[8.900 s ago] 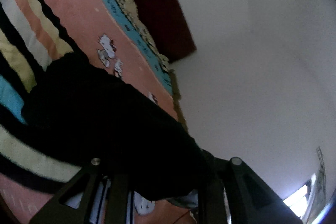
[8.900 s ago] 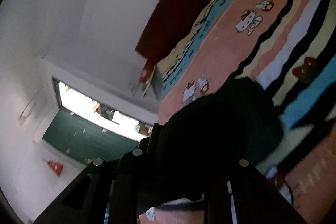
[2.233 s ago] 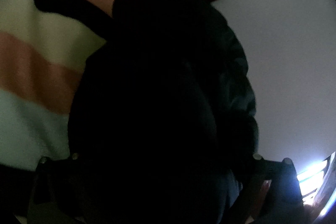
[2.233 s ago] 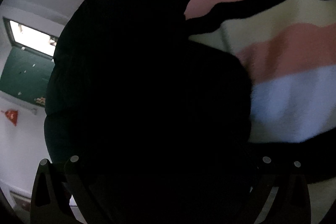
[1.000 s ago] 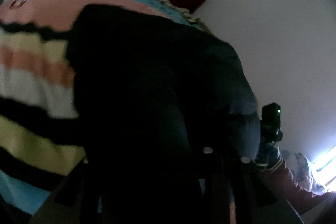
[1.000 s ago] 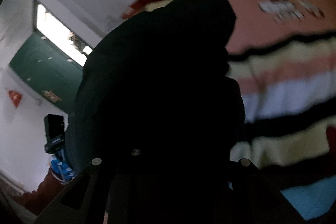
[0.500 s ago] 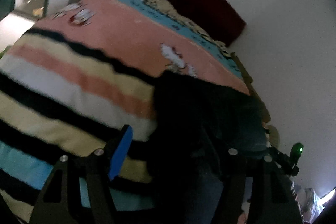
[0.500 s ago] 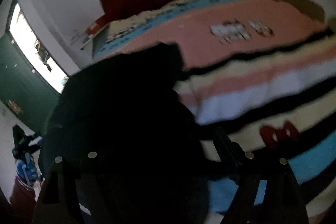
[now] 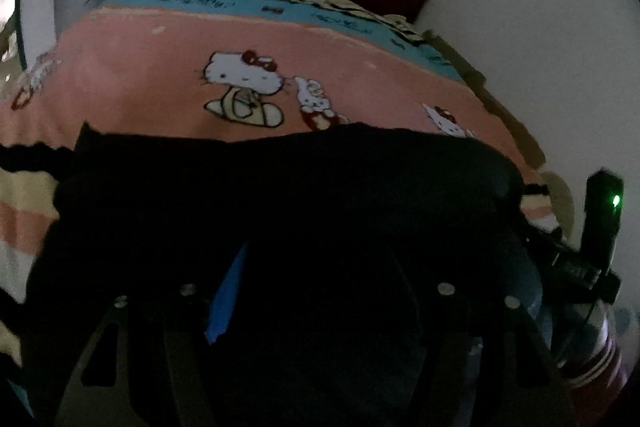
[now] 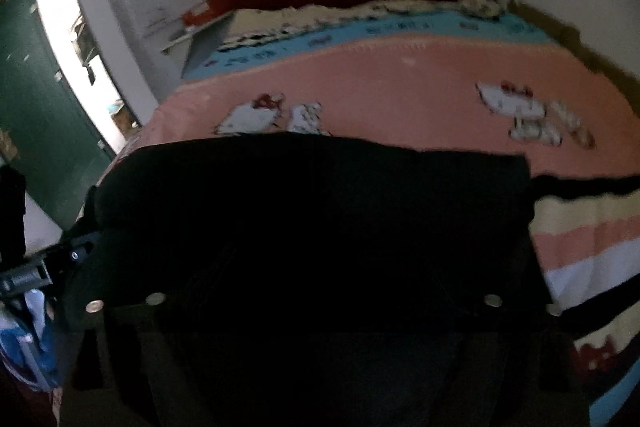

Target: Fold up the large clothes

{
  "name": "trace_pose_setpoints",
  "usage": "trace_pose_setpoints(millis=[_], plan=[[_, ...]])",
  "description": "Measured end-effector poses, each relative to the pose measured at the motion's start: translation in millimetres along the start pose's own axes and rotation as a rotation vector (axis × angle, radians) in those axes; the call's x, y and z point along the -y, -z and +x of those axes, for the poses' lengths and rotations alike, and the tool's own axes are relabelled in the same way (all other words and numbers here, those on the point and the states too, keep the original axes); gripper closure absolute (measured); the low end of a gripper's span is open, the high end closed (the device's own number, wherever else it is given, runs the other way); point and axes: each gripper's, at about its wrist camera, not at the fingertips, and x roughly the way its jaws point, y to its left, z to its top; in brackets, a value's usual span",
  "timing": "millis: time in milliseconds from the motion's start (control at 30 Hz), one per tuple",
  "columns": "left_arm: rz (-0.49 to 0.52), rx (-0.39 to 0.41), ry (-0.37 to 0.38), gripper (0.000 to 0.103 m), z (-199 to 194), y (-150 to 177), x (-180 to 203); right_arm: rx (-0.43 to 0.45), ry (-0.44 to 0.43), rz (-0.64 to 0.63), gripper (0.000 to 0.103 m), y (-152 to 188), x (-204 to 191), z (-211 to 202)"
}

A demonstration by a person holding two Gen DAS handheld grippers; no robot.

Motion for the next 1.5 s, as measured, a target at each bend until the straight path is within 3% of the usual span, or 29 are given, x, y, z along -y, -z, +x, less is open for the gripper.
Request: trace_pose_setpoints(millis=[133,267,400,533,667,767,1000,1067,1167,1400,1500], plan=[[-0.024,0.002,0.03,0.037,2.1,-4.1,-14.3,-0.001,-0.054,0.097,0.007,-1.3,25.5,16.6],[-0.066,0.004,0.04,0.037,-12.1,2.8,-34.1,0.008,-0.071,0.144,0.007,9.4,42.8,5.9],[-0.112,0.0,-0.077,0.037,-36.6,15.0,-58.7,-0.006,-0.038,0.191,0.007,24.6,62.8,-7.6],[-0.168,0.019,-0.187,0.037,-74.7,39.3,-81.5,-0.041,0.096,0.163,0.007,45.8,72.9,-30.0],[-0.182,0.068,-0.263,0.037,-122.4,73.3,-80.9,-0.032,0.21,0.237,0.007,78.2,95.2,-76.6],[-0.153,0.12,-0.303,0.037,-155.0,96.9,-63.6,0.0,0.237,0.271,0.007,99.6,96.1,-114.9],[-0.07,0.274,-0.356,0.037,-236.4,155.8,4.5,0.104,0.22,0.207,0.004,146.0,32.5,-205.8],[-0.02,0.324,-0.398,0.032,-259.5,173.1,27.9,0.139,0.209,0.179,0.001,157.8,8.8,-227.5],[0.036,0.394,-0.447,0.027,-287.0,195.2,55.1,0.185,0.212,0.129,0.001,171.8,-20.2,-249.5],[0.094,0.482,-0.481,0.027,-331.2,233.1,98.6,0.289,0.215,0.021,0.001,206.1,-75.6,-301.5],[0.118,0.52,-0.528,0.027,-346.8,247.9,116.3,0.315,0.218,-0.014,0.001,216.7,-92.3,-318.7]])
